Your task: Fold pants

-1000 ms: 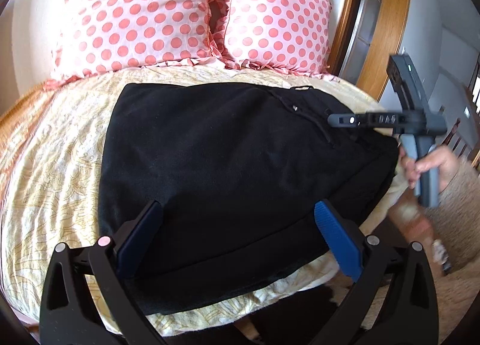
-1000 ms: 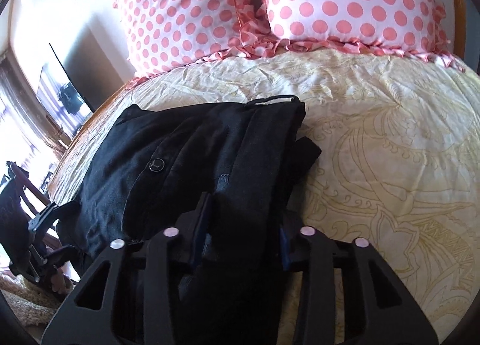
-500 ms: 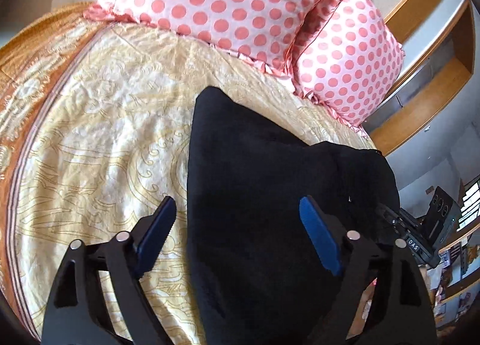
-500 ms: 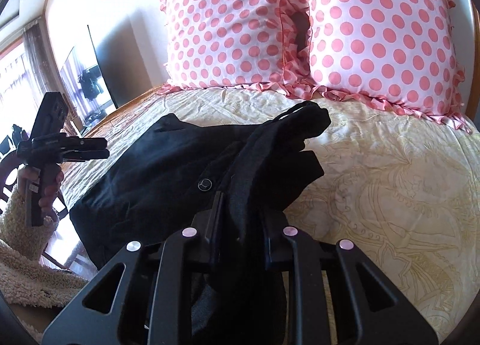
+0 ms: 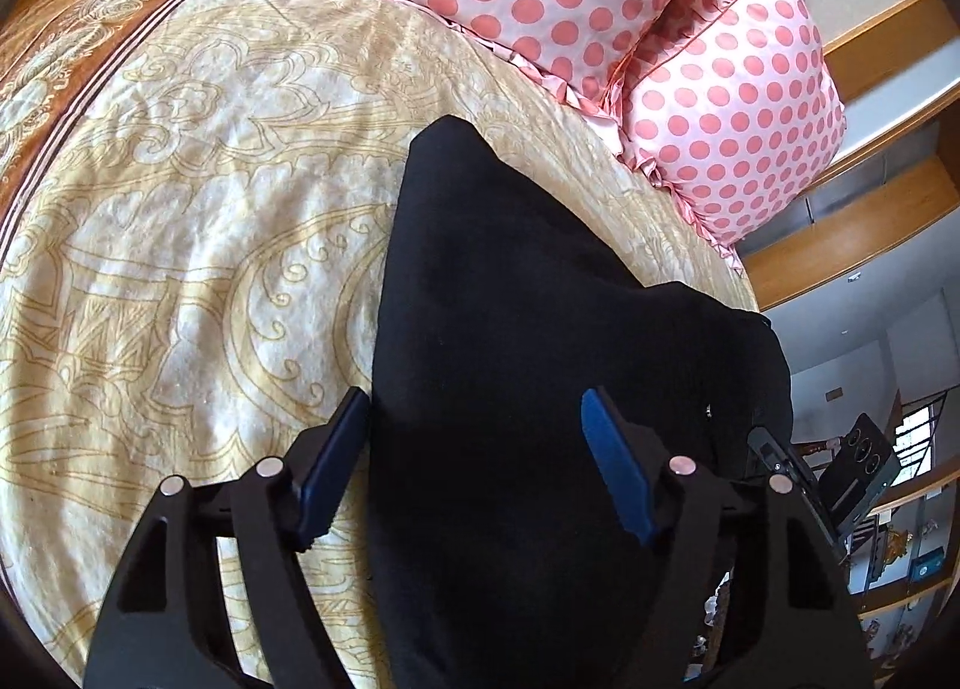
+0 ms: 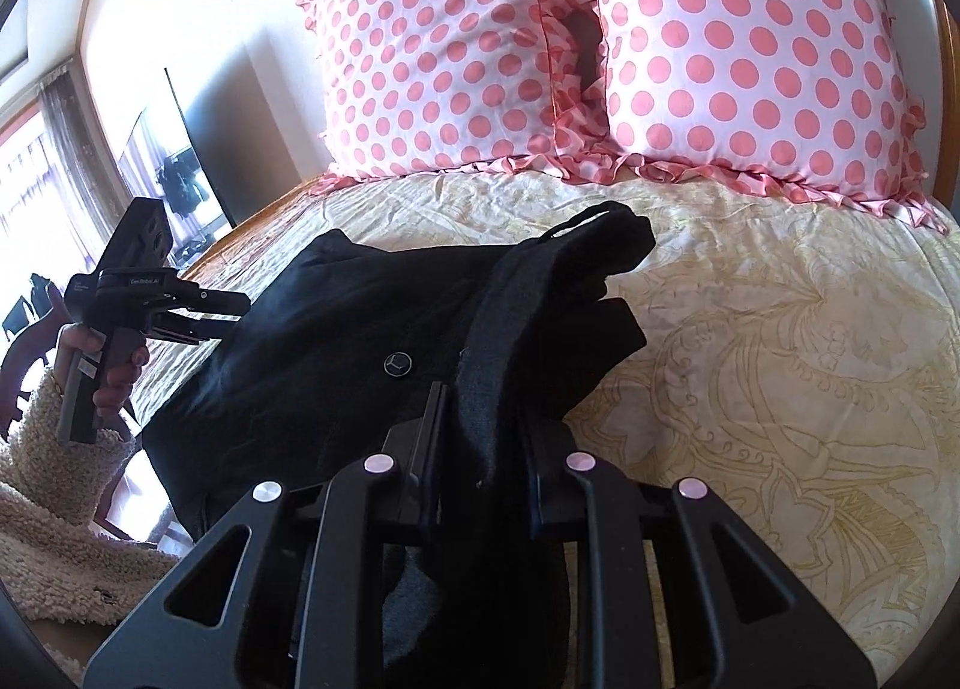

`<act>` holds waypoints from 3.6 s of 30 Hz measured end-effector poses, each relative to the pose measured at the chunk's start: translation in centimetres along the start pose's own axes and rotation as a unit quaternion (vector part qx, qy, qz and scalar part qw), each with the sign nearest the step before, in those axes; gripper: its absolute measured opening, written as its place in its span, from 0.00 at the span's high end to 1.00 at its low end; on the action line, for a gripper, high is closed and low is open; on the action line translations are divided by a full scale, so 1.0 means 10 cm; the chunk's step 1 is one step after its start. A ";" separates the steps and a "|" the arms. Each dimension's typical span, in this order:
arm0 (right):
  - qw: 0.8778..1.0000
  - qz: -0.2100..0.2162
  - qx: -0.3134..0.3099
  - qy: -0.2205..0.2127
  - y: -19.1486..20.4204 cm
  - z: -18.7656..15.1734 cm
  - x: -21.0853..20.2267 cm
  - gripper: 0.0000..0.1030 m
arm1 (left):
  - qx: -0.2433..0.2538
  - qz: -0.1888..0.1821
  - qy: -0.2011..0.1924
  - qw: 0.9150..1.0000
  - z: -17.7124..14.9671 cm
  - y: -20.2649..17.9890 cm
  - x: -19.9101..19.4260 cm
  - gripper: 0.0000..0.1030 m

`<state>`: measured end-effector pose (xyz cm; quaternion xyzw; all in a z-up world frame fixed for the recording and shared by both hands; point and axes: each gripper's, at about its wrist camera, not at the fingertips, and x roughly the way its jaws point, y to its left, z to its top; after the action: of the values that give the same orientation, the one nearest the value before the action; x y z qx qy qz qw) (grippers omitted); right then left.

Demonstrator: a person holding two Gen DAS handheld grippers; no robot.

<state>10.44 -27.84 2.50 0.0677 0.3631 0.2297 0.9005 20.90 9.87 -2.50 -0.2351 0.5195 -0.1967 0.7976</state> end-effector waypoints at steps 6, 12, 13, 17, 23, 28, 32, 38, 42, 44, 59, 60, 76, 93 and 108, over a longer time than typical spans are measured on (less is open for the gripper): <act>1.000 -0.003 0.013 0.002 -0.04 -0.04 0.02 0.79 | 0.000 0.005 0.002 1.000 0.02 -0.04 0.06 0.40; 1.000 -0.007 0.022 0.007 -0.07 -0.05 0.05 0.79 | 0.018 0.034 0.000 0.999 -0.01 -0.07 0.07 0.60; 1.000 -0.008 0.023 0.007 -0.07 -0.05 0.05 0.79 | 0.018 0.035 0.000 0.999 -0.01 -0.06 0.07 0.64; 0.999 -0.015 0.030 0.017 -0.10 -0.05 0.09 0.78 | 0.018 0.033 0.002 0.999 -0.01 -0.04 0.06 0.69; 0.997 -0.029 0.052 0.042 -0.22 -0.07 0.21 0.68 | 0.029 0.027 0.003 0.999 -0.04 -0.10 0.09 0.49; 0.997 -0.023 0.057 0.045 -0.24 -0.07 0.24 0.68 | 0.052 0.061 -0.004 0.997 -0.05 -0.19 0.13 0.62; 0.998 -0.015 0.058 0.032 -0.22 -0.06 0.19 0.77 | 0.035 0.048 -0.011 0.998 -0.03 -0.09 0.08 0.89; 0.997 0.011 0.076 0.010 -0.23 0.02 0.09 0.81 | 0.053 0.036 -0.034 0.997 -0.04 -0.17 -0.05 0.95; 0.996 0.027 0.085 0.000 -0.23 0.14 0.05 0.81 | 0.053 0.007 -0.054 0.997 0.03 -0.22 -0.20 0.96; 0.996 0.030 0.088 -0.004 -0.22 0.22 0.06 0.82 | 0.064 0.007 -0.062 0.996 0.06 -0.28 -0.24 0.96; 0.995 0.032 0.083 -0.051 -0.31 0.85 0.15 0.84 | 0.087 -0.001 -0.108 0.990 0.60 -0.61 -0.29 0.96; 0.994 0.031 0.085 -0.056 -0.35 0.92 0.18 0.85 | 0.089 0.000 -0.116 0.989 0.69 -0.64 -0.29 0.96; 0.986 -0.110 0.126 -0.028 -0.73 1.00 0.53 0.87 | -0.037 0.092 -0.124 0.987 1.06 0.03 0.11 0.39; 0.986 -0.048 0.145 0.064 -0.27 0.43 0.85 0.86 | 0.058 0.086 -0.065 0.992 0.56 -0.50 0.63 0.26; 0.987 -0.119 0.092 -0.056 0.26 0.26 0.22 0.09 | 0.195 0.199 -0.235 0.931 -0.36 -1.01 -0.08 0.02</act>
<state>12.71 -24.42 3.74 0.1187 0.3374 0.0821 0.9302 16.55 1.48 2.67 -0.0063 0.3046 -0.0706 0.9498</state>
